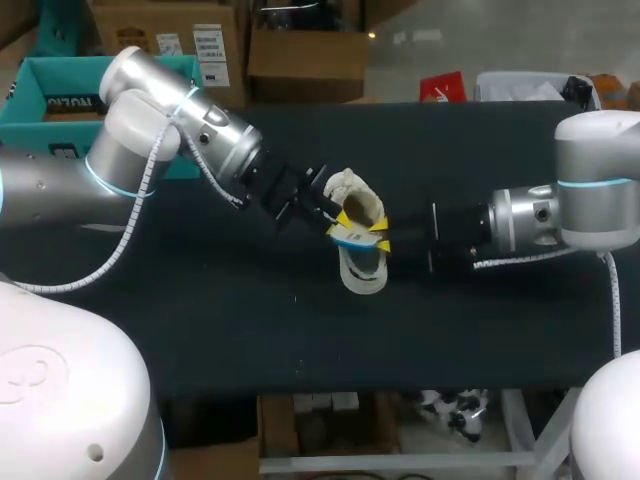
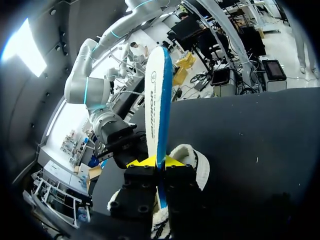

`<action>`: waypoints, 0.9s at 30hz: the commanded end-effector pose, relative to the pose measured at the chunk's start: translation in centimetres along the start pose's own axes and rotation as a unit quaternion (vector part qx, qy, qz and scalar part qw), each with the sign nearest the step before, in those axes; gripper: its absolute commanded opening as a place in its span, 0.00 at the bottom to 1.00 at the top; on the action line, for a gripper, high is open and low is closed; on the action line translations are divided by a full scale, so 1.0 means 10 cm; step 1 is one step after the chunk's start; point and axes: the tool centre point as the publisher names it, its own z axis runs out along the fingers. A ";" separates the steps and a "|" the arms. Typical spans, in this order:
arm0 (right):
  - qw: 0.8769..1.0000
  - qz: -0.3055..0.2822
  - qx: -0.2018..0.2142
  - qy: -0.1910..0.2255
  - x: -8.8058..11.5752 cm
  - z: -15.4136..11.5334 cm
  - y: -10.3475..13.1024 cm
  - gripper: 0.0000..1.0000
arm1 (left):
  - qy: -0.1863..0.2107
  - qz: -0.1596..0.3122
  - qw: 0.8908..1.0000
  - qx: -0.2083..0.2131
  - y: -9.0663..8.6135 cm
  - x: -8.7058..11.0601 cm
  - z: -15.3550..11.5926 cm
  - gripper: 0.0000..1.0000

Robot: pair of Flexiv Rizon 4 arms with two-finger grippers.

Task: Open the shoe tongue, take the insole out of the shoe, put the insole back into the shoe, and pack the shoe into the shoebox

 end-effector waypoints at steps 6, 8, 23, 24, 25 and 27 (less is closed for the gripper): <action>1.000 -0.003 -0.018 -0.008 -0.03 -0.04 -0.21 0.32 | 0.000 -0.003 1.000 -0.007 0.03 0.02 0.01 0.00; 1.000 -0.006 -0.017 -0.007 -0.04 -0.03 -0.22 0.23 | -0.001 -0.004 1.000 -0.009 0.03 0.02 0.02 0.00; 0.999 -0.033 -0.028 -0.023 -0.05 0.06 -0.13 0.00 | 0.008 0.001 0.999 -0.042 0.08 0.01 0.06 0.00; 0.999 -0.035 -0.028 -0.023 -0.04 0.06 -0.11 0.00 | 0.008 0.001 0.999 -0.043 0.09 0.00 0.06 0.00; 0.999 -0.035 -0.028 -0.023 -0.03 0.06 -0.09 0.00 | 0.008 0.002 0.999 -0.045 0.10 -0.01 0.06 0.00; 0.999 -0.038 -0.028 -0.023 0.00 0.07 -0.05 0.00 | 0.010 0.004 0.999 -0.051 0.12 -0.02 0.06 0.00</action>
